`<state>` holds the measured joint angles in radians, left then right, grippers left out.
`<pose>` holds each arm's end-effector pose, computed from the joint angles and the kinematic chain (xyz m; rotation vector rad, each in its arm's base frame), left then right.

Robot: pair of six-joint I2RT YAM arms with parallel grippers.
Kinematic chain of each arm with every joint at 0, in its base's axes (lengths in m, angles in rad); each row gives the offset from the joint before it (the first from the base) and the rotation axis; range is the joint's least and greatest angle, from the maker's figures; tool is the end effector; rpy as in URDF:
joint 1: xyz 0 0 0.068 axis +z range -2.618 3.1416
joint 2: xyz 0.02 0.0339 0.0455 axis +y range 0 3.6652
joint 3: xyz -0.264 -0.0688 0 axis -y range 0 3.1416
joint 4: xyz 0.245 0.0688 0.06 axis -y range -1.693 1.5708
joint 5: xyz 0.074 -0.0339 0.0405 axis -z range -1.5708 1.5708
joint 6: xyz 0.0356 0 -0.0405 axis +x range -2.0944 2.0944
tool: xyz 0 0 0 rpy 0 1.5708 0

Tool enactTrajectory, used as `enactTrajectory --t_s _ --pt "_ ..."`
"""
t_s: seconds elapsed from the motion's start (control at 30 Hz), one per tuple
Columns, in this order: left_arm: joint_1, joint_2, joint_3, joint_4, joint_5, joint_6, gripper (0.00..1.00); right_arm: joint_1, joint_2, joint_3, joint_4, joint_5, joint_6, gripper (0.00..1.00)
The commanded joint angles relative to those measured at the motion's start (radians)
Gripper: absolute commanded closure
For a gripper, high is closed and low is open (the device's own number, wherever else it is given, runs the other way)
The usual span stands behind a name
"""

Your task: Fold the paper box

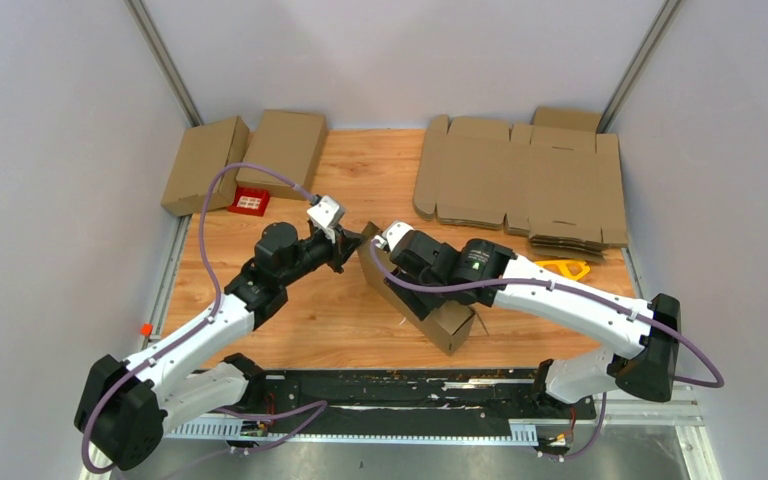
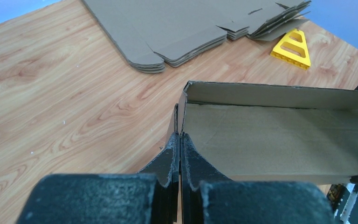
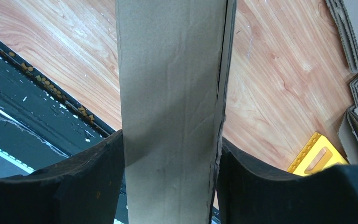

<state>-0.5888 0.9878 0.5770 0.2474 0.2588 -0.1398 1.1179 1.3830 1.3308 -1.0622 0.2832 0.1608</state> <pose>0.1864 -0.1354 0.2734 0.5875 1.6904 -0.7541 0.1254 0.2350 0.3229 -1.1251 2.3564 0.0631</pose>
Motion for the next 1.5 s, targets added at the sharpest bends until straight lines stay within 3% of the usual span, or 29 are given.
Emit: enactTrajectory --t_s 0.0,0.07,0.17,0.47,0.6,0.73,1.03,1.3,1.47 --pt "-0.009 -0.015 -0.009 -0.043 -0.021 0.018 1.00 -0.018 -0.015 0.021 0.051 0.000 -0.058 0.37" --pt "-0.009 -0.021 -0.008 -0.052 -0.037 0.019 1.00 -0.021 -0.014 0.017 0.082 -0.007 -0.079 0.23" --pt "-0.010 -0.032 -0.011 -0.065 -0.075 0.019 1.00 -0.038 -0.013 0.008 0.143 -0.018 -0.103 0.14" --pt "-0.010 -0.097 -0.019 -0.123 -0.269 0.002 1.00 -0.143 0.012 0.023 0.293 -0.114 -0.156 0.10" --pt "-0.009 -0.126 -0.022 -0.170 -0.418 -0.005 1.00 -0.166 0.058 0.047 0.345 -0.118 -0.157 0.07" --pt "-0.009 -0.138 -0.046 -0.137 -0.422 -0.016 1.00 -0.168 0.071 0.071 0.347 -0.128 -0.192 0.00" --pt "-0.009 -0.107 -0.046 -0.117 -0.412 -0.045 1.00 -0.168 -0.120 0.005 0.265 -0.078 -0.169 0.00" --pt "-0.010 -0.094 -0.035 -0.124 -0.390 -0.053 1.00 -0.170 -0.361 -0.146 0.201 0.021 -0.023 0.00" --pt "-0.011 -0.099 -0.033 -0.127 -0.378 -0.057 1.00 -0.179 -0.429 -0.182 0.120 0.041 0.084 0.09"
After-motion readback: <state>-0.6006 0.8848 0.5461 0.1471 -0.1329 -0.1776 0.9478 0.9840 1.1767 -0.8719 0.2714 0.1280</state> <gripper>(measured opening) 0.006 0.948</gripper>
